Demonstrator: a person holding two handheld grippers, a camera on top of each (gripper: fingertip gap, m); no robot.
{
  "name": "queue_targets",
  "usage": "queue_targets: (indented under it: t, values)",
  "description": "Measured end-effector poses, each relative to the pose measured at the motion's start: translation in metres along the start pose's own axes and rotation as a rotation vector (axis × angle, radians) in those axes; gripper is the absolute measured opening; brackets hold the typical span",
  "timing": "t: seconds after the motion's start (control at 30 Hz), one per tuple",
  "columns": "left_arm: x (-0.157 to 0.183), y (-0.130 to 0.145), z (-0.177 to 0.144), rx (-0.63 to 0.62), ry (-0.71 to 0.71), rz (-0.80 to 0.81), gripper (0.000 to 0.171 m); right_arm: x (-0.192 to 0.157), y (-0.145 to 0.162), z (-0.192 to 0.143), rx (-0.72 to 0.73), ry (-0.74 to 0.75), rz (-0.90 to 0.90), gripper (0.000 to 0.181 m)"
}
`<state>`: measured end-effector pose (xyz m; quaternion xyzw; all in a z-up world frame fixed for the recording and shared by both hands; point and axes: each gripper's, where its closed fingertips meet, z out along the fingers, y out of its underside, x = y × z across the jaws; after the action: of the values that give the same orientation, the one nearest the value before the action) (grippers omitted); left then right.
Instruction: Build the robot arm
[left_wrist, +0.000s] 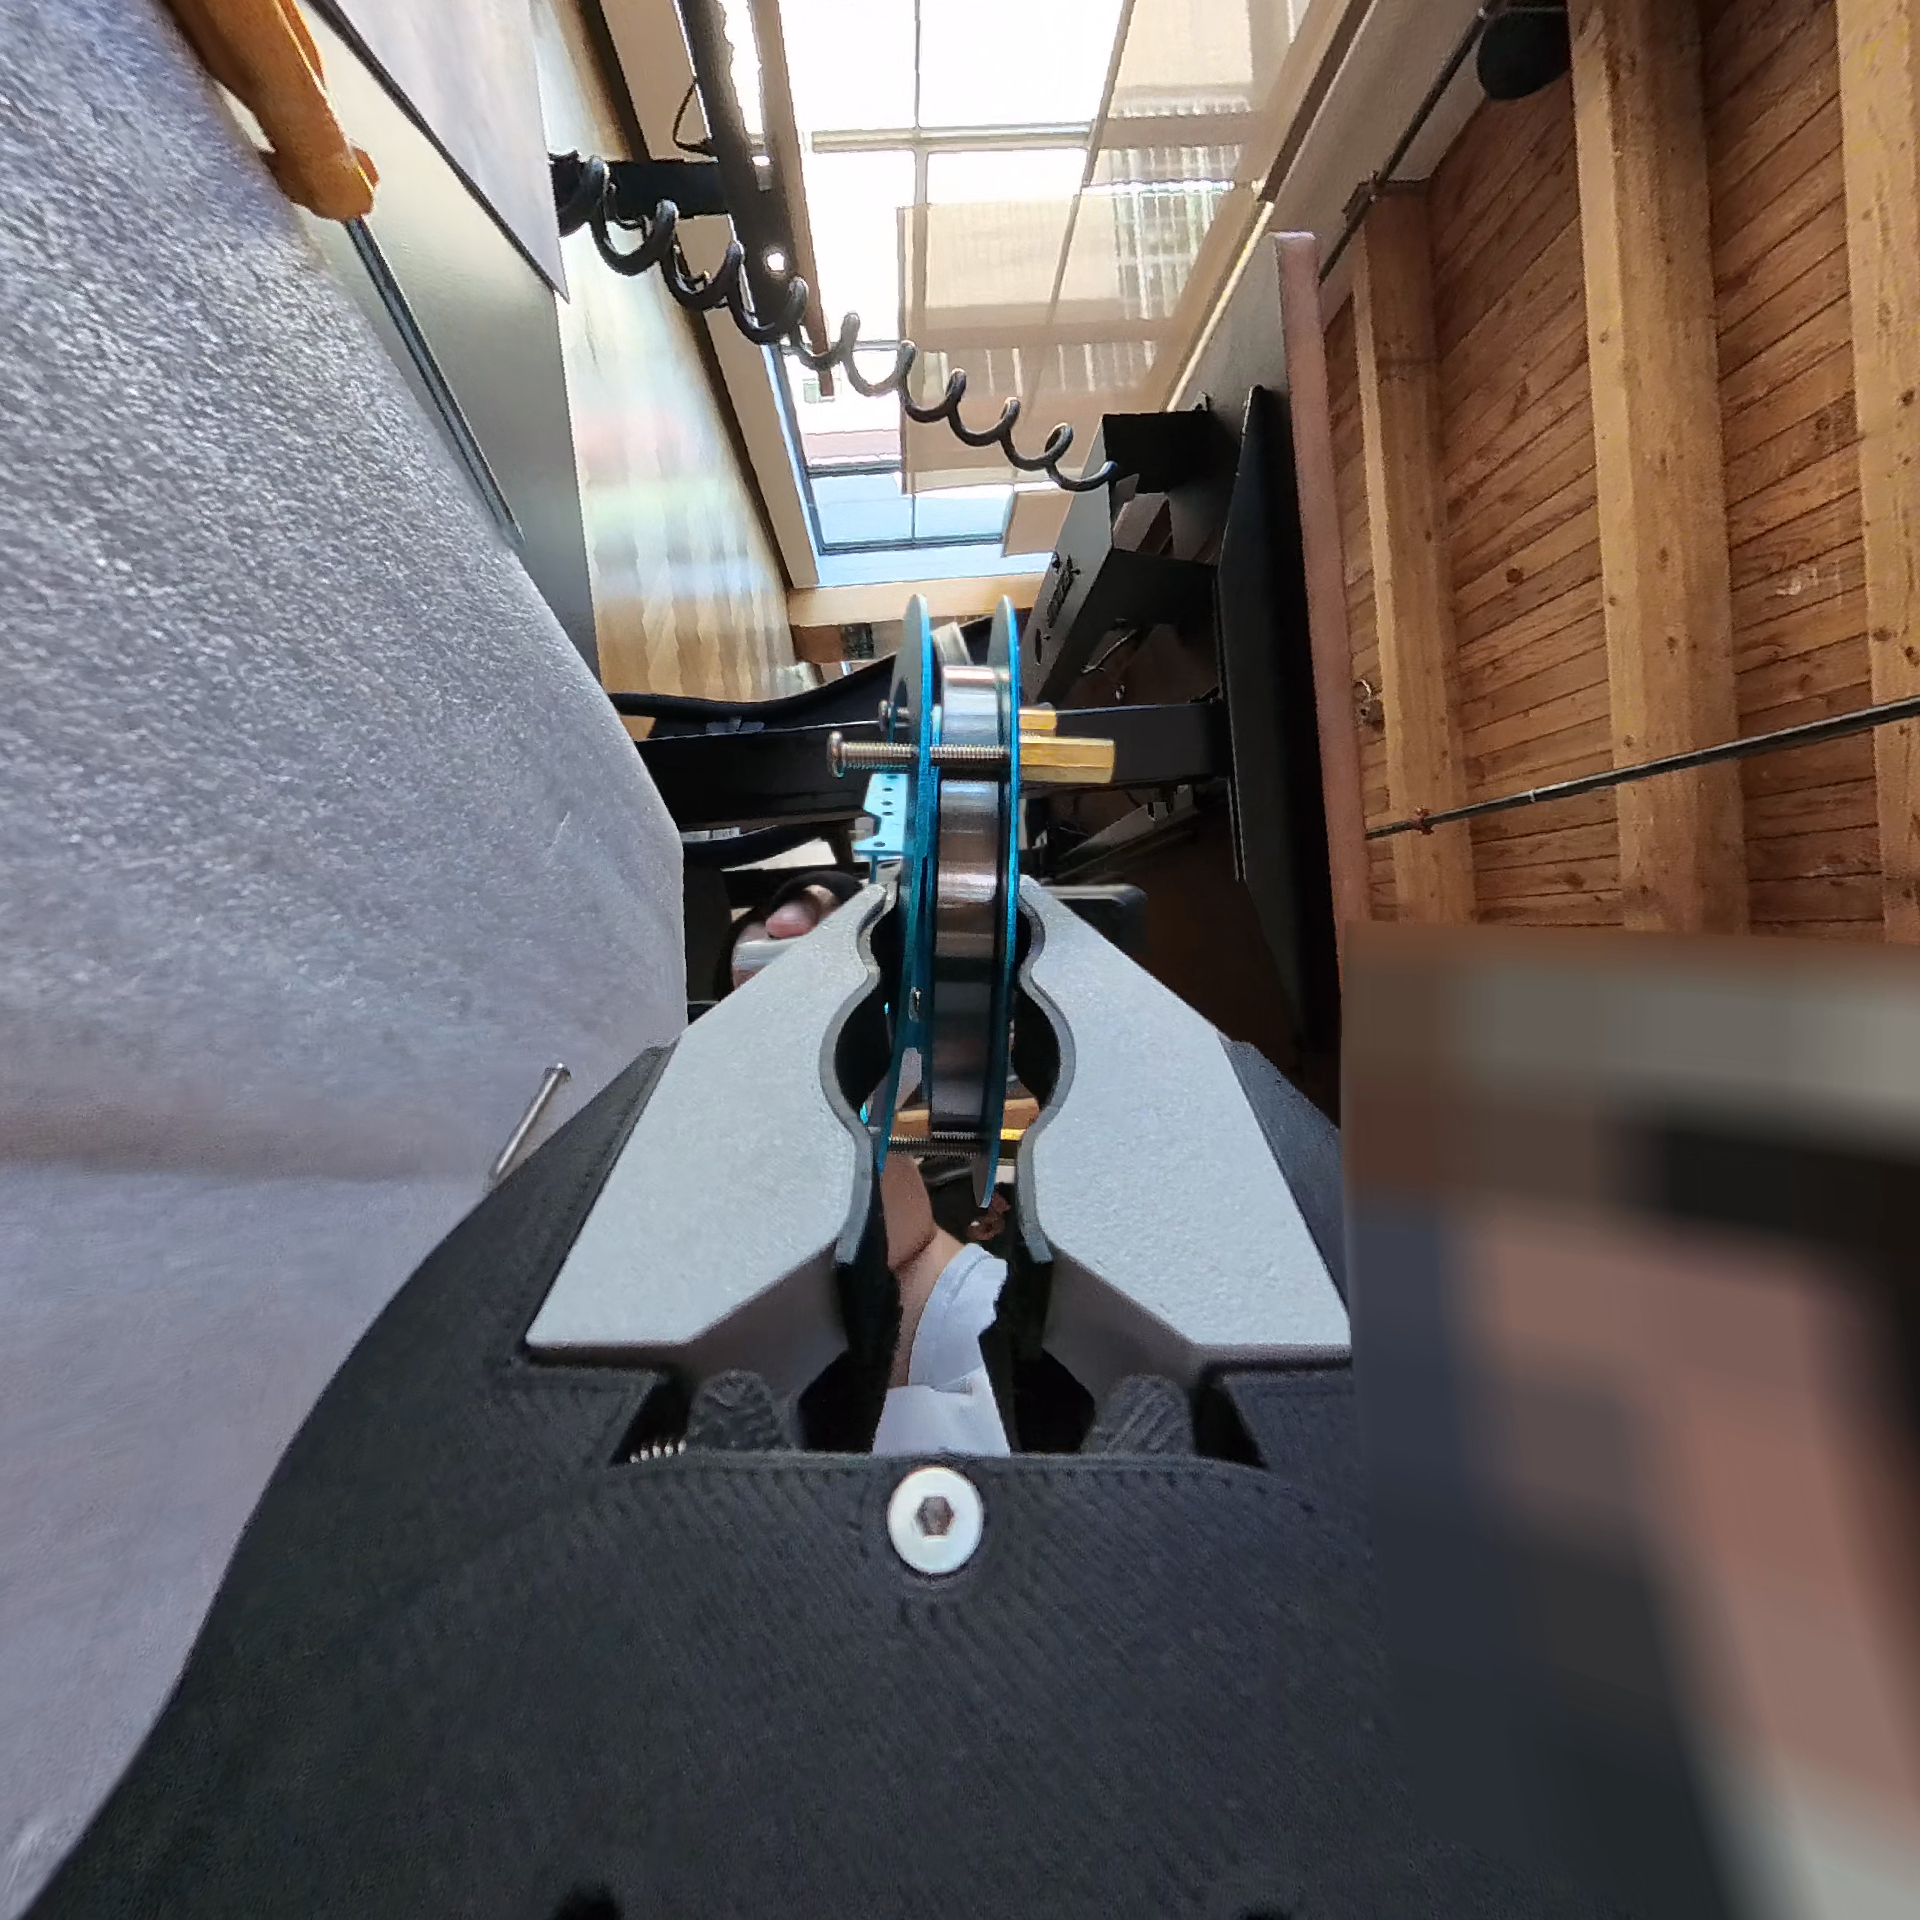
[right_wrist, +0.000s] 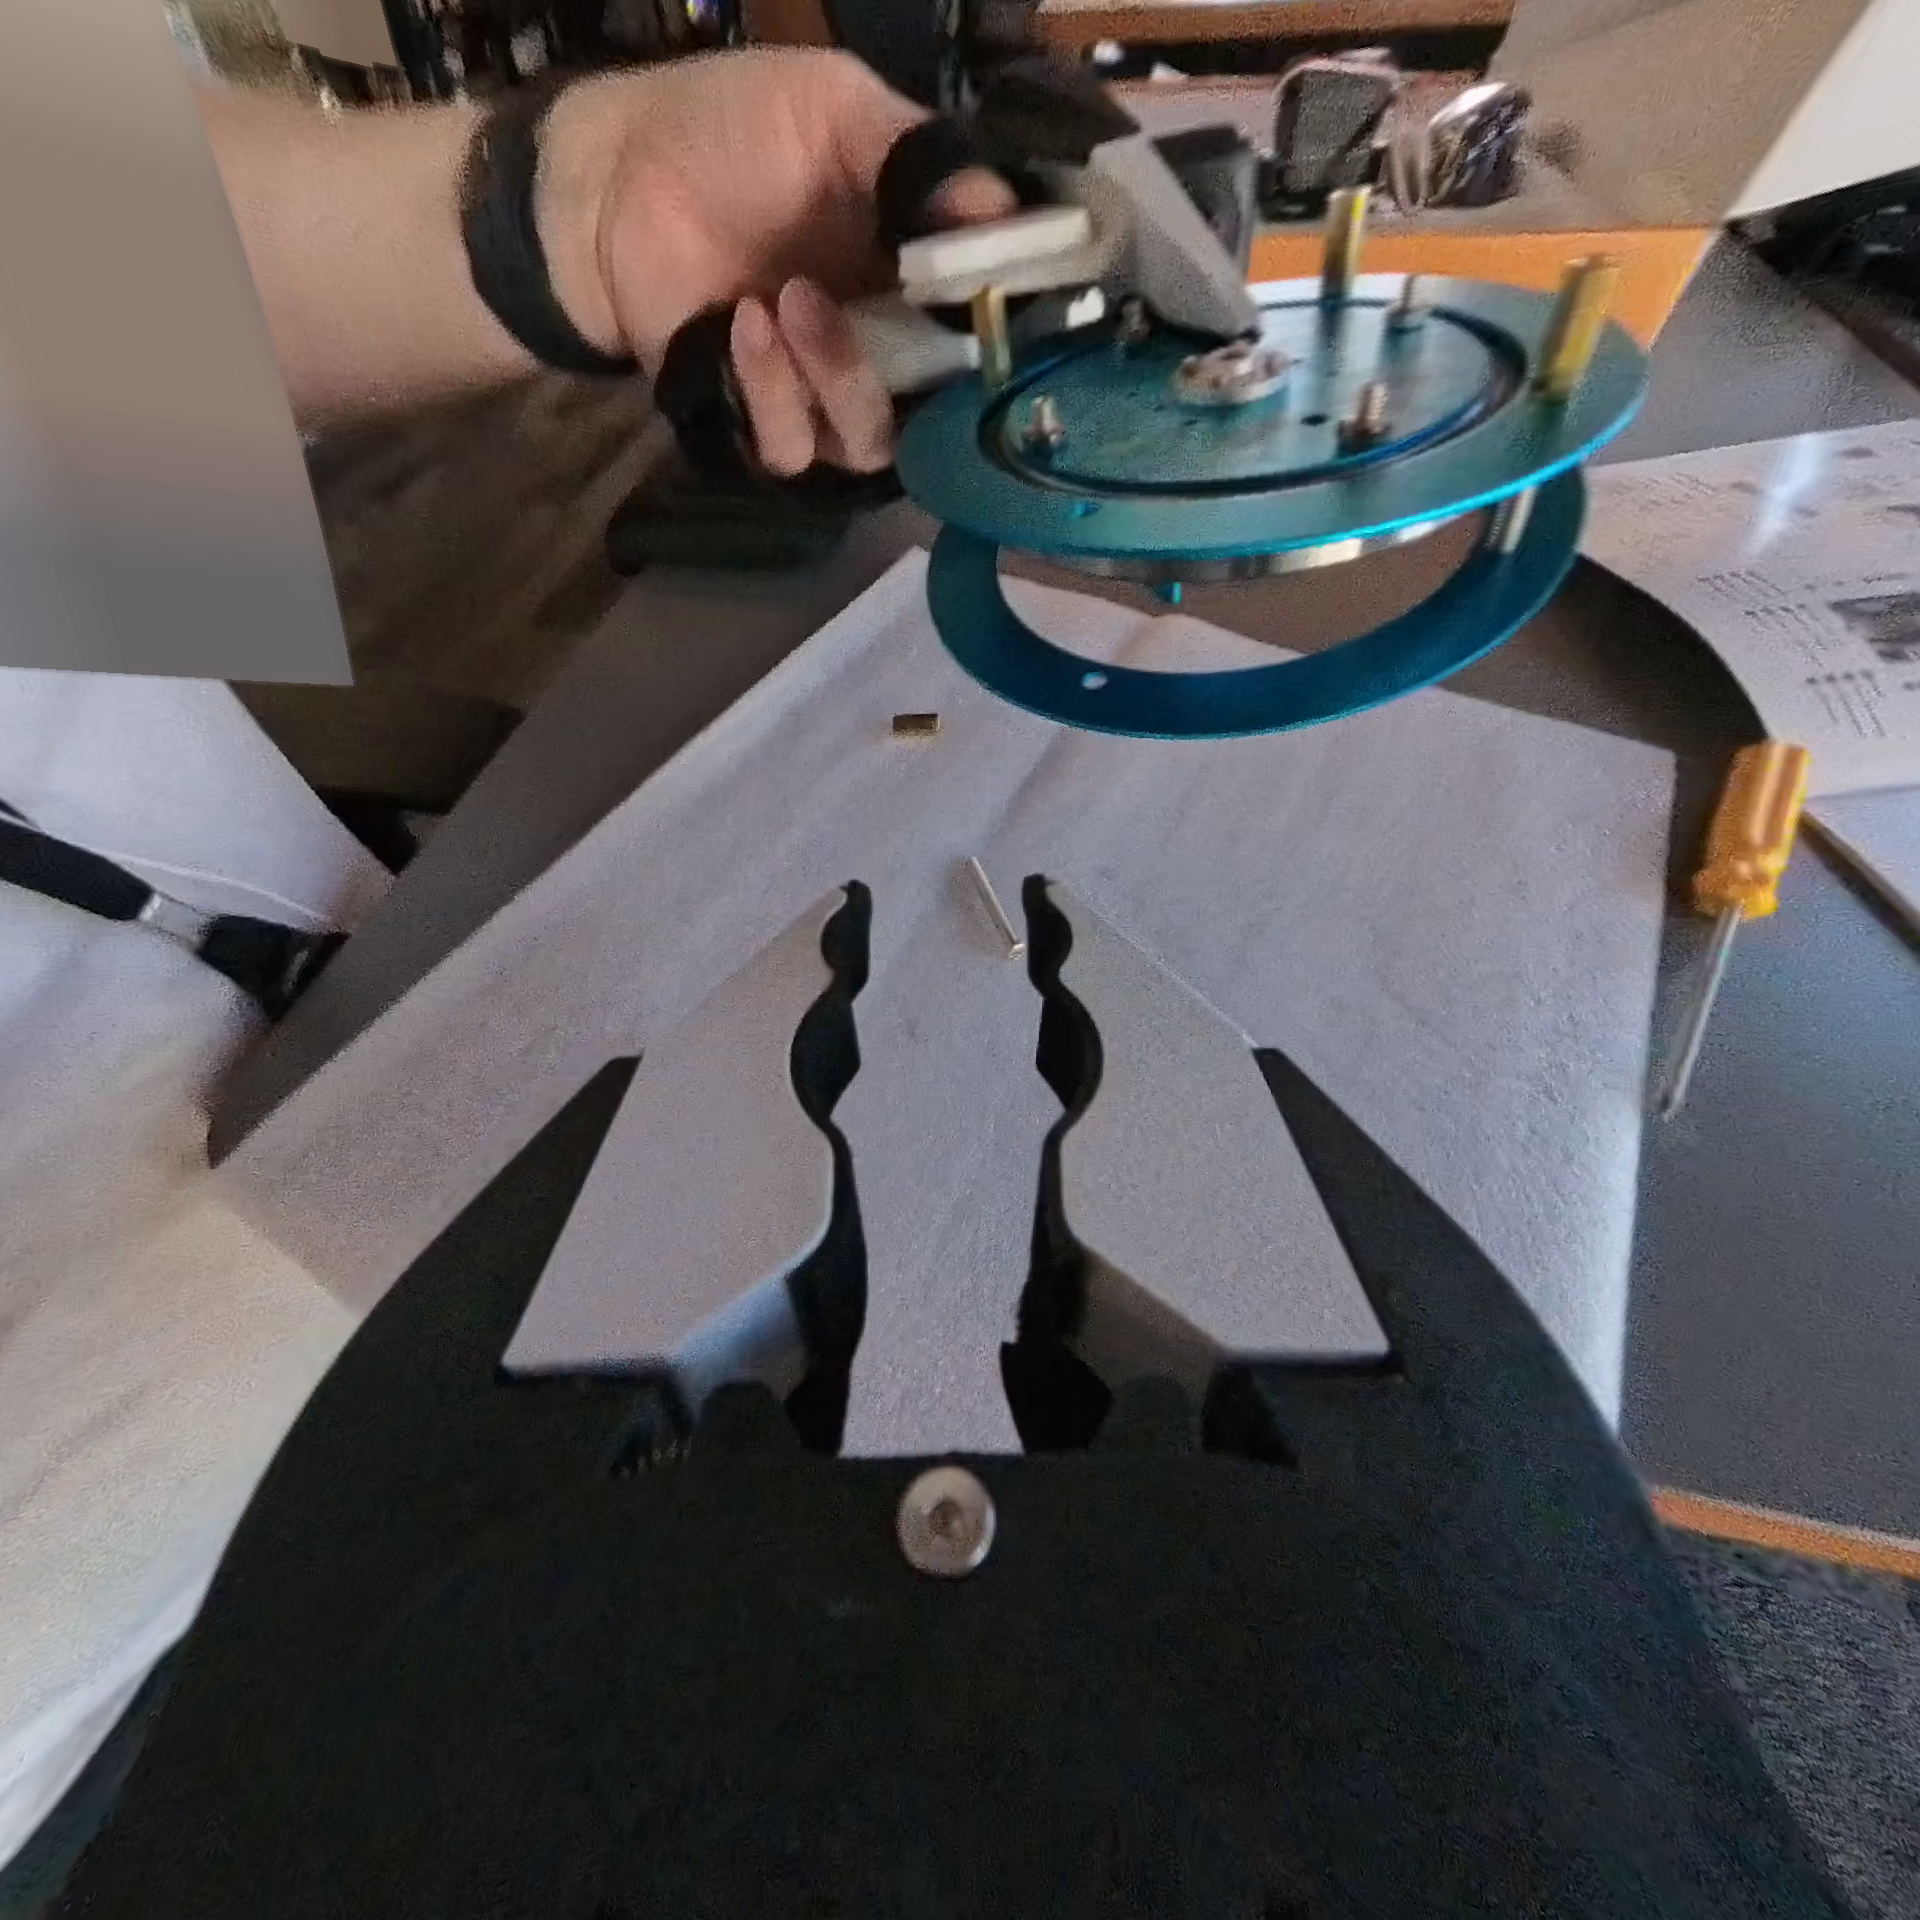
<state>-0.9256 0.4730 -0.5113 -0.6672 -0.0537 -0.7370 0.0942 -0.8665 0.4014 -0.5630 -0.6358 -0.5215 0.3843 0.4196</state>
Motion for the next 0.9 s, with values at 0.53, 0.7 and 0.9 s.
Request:
queue_targets:
  t: [0.53,0.7,0.9]
  values:
    - [0.025,0.001,-0.062,0.116,-0.019,0.057,0.016,0.01,0.041,0.053,-0.524,-0.225,-0.1,0.002]
    - [0.025,-0.004,-0.063,0.126,0.006,0.043,0.016,0.007,0.017,0.046,-0.346,-0.192,0.082,0.002]
    - [0.043,-0.009,-0.044,0.097,0.082,-0.014,0.016,0.01,-0.054,0.01,0.294,-0.028,0.307,0.001]
